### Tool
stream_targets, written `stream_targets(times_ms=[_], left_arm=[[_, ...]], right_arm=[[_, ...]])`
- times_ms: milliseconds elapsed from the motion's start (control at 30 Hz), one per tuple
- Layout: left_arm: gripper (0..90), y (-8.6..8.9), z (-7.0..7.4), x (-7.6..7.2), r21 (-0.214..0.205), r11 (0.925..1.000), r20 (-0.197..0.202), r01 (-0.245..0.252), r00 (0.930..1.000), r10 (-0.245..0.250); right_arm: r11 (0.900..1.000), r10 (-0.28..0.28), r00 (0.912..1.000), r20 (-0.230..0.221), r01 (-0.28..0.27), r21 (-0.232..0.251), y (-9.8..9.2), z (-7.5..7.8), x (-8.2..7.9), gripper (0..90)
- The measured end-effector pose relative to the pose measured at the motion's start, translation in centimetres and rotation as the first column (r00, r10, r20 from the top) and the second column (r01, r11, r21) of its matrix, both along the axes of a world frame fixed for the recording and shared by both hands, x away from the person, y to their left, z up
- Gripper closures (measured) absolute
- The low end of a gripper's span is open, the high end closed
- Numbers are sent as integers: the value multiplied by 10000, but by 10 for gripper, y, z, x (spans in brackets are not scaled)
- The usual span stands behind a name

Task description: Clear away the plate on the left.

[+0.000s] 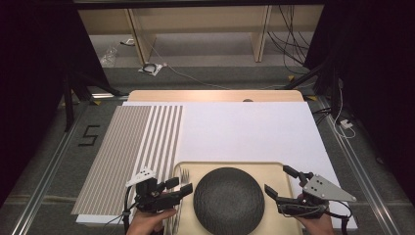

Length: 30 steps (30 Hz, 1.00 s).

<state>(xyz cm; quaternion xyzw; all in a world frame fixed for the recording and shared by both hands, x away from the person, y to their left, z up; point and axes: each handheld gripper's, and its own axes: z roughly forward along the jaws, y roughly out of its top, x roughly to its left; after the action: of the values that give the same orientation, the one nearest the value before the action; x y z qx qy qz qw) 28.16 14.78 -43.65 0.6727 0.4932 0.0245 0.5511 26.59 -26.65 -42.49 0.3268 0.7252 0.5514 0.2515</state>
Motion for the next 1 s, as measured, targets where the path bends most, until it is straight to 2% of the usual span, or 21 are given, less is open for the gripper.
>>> stream_targets(times_ms=[133, 367, 533, 633, 800, 900, 1000], left_arm=[[291, 1, 1, 0, 296, 9995, 416, 113, 9991, -125], [270, 3, 4, -2, 851, 9959, 1218, 312, 9917, -414], [248, 4, 3, -2, 1438, 9893, 1667, 239, 9848, -480], [234, 5, 3, -2, 1511, 9882, 1803, 267, 9821, -541], [219, 7, 4, -4, 1736, 9846, 2305, 204, 9712, -607], [218, 8, 5, -4, 1651, 9861, 2478, 170, 9671, -582], [215, 9, 6, -5, 1676, 9858, 2759, 133, 9593, -599]], right_arm=[[10000, -5, 10000, -5, 5, 2, 0, 0, 0, 166], [10000, 9, 10000, -28, -9, -35, 0, 0, 0, 165], [10000, 1, 10000, -33, -1, -20, 0, 0, 0, 165], [10000, 0, 10000, -17, 0, -8, 0, 0, 0, 165], [10000, 1, 10000, -23, -1, -8, 0, 0, 0, 165], [10000, 1, 10000, -22, -1, -6, 0, 0, 0, 165], [10000, 3, 10000, -18, -3, -10, 0, 0, 0, 165]])
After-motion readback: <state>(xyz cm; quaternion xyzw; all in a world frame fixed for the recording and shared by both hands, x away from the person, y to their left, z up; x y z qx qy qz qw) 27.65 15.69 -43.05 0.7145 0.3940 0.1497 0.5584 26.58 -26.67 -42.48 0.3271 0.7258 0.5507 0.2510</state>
